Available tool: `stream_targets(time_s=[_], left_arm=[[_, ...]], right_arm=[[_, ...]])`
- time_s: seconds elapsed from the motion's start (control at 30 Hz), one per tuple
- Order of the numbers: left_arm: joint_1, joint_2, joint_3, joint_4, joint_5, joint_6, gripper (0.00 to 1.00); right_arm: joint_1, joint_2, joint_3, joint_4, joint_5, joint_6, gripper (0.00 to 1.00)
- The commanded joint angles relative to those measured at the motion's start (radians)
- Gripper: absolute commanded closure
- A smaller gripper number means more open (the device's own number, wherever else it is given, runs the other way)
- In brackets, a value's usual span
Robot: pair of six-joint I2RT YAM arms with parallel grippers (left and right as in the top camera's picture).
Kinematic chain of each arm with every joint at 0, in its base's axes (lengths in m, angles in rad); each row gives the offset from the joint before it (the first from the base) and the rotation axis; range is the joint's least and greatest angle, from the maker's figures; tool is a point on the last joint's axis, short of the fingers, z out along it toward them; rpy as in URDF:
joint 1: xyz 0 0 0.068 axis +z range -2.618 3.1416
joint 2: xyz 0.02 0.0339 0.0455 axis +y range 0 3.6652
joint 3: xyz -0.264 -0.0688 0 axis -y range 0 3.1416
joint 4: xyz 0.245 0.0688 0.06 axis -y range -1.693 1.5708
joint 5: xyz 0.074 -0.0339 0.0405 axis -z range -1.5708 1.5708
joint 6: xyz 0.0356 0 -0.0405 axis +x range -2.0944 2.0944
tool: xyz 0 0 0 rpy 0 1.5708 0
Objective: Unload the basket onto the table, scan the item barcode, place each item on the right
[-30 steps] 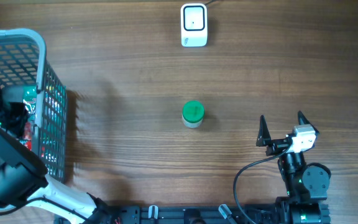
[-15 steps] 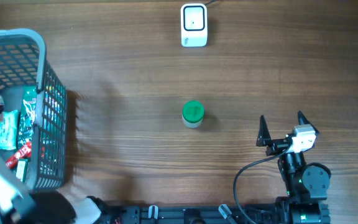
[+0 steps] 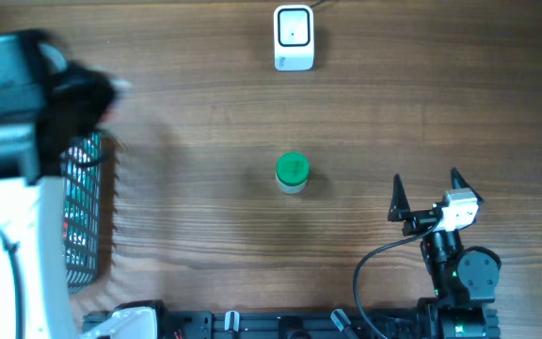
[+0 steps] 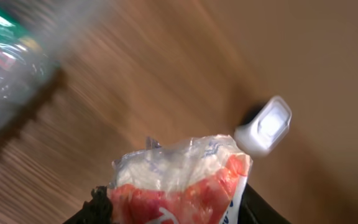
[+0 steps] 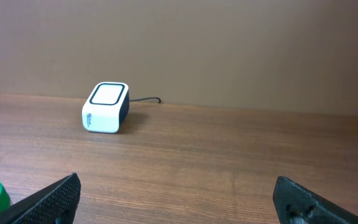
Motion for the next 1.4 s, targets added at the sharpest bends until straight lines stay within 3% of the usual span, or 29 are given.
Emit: stream_targets(time_s=[0.0,0.17,0.27,0.37,0.53,0.6,0.63,0.7,0.77,0.97,1.17,1.23,1.3,1.37], left_arm=[[-0.189,0.116,-0.002,-0.050,-0.029,0.081,0.59],[-0.374,0.328,-0.027,-0.085,-0.171,0.082,0.58],[-0.427,0.433,-0.100,-0.037,-0.175,0.081,0.58],[-0.462,0.492,-0.229,0.085,-0.166,0.100,0.58],[-0.487,0.511,-0.496,0.379,-0.031,0.193,0.52],[-0.487,0.511,-0.576,0.444,-0.027,0.193,0.49],[-0.487,0.511,-0.599,0.452,-0.027,0.193,0.43],[-0.487,0.509,-0.599,0.438,-0.027,0.193,0.28],[-0.487,0.483,-0.574,0.401,-0.028,0.202,0.00],[-0.487,0.332,-0.365,0.258,-0.048,0.212,0.00],[-0.485,0.135,-0.177,0.157,-0.242,0.217,0.00],[-0.485,0.067,-0.176,0.153,-0.257,0.316,0.00],[-0.484,0.013,-0.176,0.151,-0.339,0.394,0.00],[-0.460,-0.050,-0.176,0.160,-0.507,0.311,0.00]], right_arm=[[-0.001,-0.003,-0.001,0.003,0.010,0.010,0.01],[-0.001,-0.003,-0.001,0.003,0.010,0.010,0.00],[-0.001,-0.003,-0.001,0.003,0.010,0.010,0.00],[-0.001,-0.003,-0.001,0.003,0.010,0.010,0.00],[-0.001,-0.003,-0.001,0.003,0.010,0.011,0.00],[-0.001,-0.003,-0.001,0.003,0.010,0.010,0.00],[-0.001,-0.003,-0.001,0.003,0.010,0.011,0.00],[-0.001,-0.003,-0.001,0.003,0.010,0.010,0.01],[-0.001,-0.003,-0.001,0.003,0.010,0.010,0.00],[-0.001,-0.003,-0.001,0.003,0.010,0.010,0.01],[-0.001,-0.003,-0.001,0.003,0.010,0.010,0.00],[-0.001,-0.003,-0.001,0.003,0.010,0.010,0.00],[-0.001,-0.003,-0.001,0.003,0.010,0.010,0.00],[-0.001,-0.003,-0.001,0.003,0.010,0.010,0.00]])
